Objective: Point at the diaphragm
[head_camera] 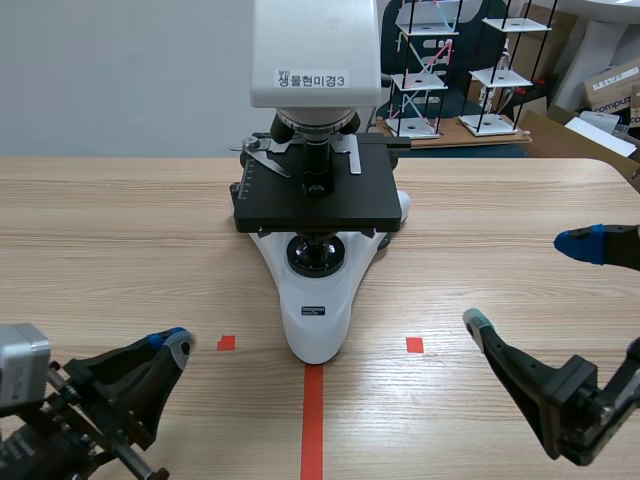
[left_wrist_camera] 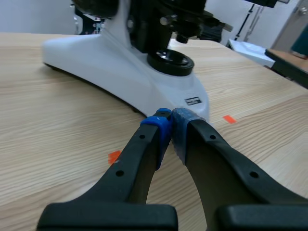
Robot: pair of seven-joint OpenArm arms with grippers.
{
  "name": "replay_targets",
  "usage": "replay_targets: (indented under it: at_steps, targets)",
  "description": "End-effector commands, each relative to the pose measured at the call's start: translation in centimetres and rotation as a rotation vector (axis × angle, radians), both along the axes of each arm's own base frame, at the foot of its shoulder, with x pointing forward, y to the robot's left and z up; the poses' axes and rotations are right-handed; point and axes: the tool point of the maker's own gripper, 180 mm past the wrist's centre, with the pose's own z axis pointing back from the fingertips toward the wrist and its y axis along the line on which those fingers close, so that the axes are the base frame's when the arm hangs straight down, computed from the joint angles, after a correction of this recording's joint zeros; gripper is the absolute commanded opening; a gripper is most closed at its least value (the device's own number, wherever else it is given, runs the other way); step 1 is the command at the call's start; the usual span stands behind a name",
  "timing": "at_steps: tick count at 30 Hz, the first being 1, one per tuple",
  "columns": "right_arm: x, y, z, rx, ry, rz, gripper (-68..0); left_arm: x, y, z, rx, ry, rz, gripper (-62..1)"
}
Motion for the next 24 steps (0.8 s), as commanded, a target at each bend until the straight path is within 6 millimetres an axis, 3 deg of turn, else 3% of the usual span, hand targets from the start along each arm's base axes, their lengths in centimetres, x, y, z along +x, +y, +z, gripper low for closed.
replay_targets:
  at_steps: [1,6,14,24]
  targets:
    - [0.3,0.2,0.9,0.015,-0.03,0.003,-3.9,0.4,-0.8,1.0,-0.047,-0.038,-0.012,-57.7]
    - [0.3,0.2,0.9,0.015,-0.03,0.003,-3.9,1.2,-2.4,0.8,-0.099,-0.056,-0.031,-57.7]
    - [0.3,0.2,0.9,0.015,-0.03,0.003,-3.9,1.5,-3.4,2.0,-0.159,-0.22,-0.012,-57.7]
    - [0.3,0.2,0.9,0.015,-0.03,0.003,-3.9,2.1,-6.6,1.5,-0.087,-0.302,-0.057,-57.7]
